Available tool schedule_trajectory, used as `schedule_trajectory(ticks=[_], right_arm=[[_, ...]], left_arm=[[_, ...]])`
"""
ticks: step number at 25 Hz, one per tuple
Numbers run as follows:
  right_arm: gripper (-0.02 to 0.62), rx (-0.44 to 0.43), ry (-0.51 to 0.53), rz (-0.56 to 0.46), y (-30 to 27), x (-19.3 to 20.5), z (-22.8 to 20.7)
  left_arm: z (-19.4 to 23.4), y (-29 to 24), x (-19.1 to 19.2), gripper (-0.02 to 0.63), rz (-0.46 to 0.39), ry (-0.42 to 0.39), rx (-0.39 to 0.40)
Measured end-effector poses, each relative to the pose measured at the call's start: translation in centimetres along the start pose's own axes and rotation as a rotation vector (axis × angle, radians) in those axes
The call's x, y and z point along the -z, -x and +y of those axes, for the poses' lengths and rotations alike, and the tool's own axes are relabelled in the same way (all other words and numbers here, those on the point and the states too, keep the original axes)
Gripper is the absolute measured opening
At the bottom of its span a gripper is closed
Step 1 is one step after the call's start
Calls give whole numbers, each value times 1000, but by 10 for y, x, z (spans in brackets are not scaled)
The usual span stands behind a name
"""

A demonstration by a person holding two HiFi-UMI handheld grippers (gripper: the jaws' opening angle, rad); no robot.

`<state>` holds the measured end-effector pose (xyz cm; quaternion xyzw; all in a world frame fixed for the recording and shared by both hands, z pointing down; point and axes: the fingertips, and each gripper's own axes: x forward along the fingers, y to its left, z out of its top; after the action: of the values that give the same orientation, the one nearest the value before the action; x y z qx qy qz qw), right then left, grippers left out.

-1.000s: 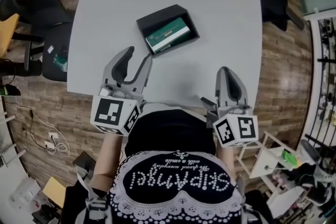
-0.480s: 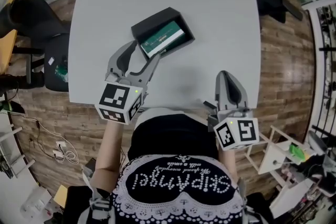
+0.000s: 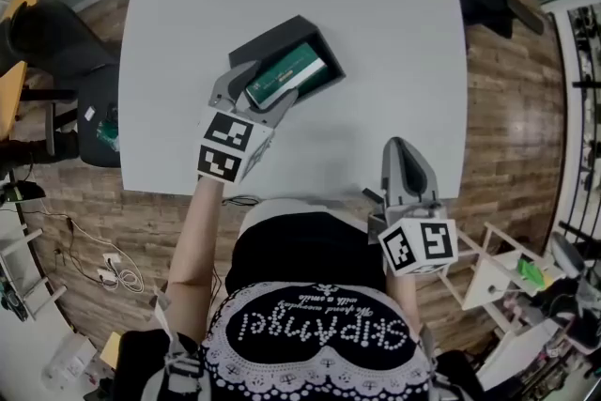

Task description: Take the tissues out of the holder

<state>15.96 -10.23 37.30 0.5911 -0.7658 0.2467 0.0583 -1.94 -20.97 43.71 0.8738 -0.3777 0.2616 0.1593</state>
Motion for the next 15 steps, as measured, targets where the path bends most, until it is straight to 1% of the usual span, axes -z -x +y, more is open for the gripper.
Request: schedule_trajectory(ticks=[3,6,11,15], right_arm=[[35,9,-11,9,-3,3,-8],[35,10,-18,20,-7,6,-12],[35,3,-32,37,-15,12,-12],[35,4,-38,50,-14,15,-13]], left_arm=[[0,-19,8,315,43,0,27],[1,-35,12,325,65,-6,46],[1,-56,31,339,142,-6,87],[-2,-65,44,345,191,-5,92]])
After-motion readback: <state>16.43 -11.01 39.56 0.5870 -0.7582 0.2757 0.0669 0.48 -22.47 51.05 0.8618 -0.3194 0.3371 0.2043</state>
